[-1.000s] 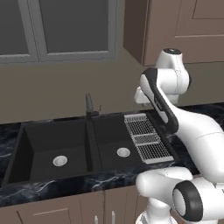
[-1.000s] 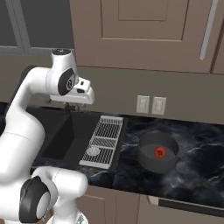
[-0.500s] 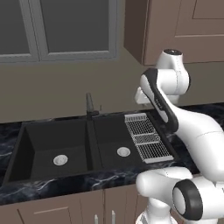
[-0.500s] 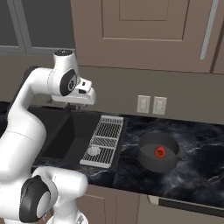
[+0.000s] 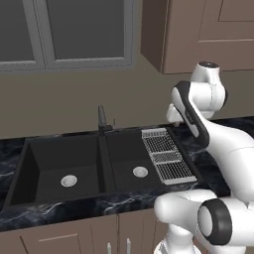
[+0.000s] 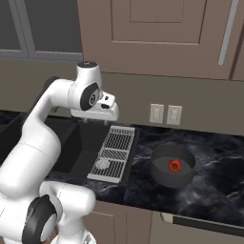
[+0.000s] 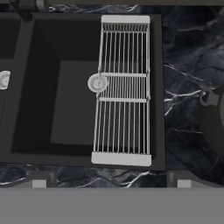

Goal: Dump the bell pepper from the pot into the sink. Then turn on the water and wash the bell pepper. Then turn off the water and put the bell pepper back in the pot.

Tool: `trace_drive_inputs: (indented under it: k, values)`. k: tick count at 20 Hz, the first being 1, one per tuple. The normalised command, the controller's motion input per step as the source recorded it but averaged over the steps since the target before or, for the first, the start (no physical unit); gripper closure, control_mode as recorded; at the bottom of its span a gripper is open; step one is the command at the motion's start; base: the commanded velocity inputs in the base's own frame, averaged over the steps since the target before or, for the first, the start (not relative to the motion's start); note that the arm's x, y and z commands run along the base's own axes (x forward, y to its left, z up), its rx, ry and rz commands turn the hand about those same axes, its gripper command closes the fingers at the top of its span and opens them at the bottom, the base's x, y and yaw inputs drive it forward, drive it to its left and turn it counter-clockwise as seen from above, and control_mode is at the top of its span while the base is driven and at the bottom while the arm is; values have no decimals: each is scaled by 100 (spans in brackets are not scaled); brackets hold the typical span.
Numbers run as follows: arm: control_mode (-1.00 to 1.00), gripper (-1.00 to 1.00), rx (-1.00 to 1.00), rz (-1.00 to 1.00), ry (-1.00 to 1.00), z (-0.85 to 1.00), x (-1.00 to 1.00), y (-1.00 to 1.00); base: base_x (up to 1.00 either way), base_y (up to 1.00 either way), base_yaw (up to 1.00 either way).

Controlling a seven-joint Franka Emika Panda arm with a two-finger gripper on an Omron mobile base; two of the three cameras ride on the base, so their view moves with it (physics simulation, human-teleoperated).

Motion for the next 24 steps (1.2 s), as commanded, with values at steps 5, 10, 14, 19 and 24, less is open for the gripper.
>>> trace_drive_inputs:
  k: [5, 10, 14, 19, 24]
  values:
    - [-100, -100, 0, 0, 0, -23, 0, -47, 0, 0, 0]
    - [-100, -100, 0, 0, 1, -25, 0, -47, 0, 0, 0]
    - [-100, -100, 0, 0, 0, -31, 0, -48, 0, 0, 0]
    - [-100, -100, 0, 0, 2, -29, 0, -45, 0, 0, 0]
    - [-100, -100, 0, 0, 3, -25, 1, -41, 0, 0, 0]
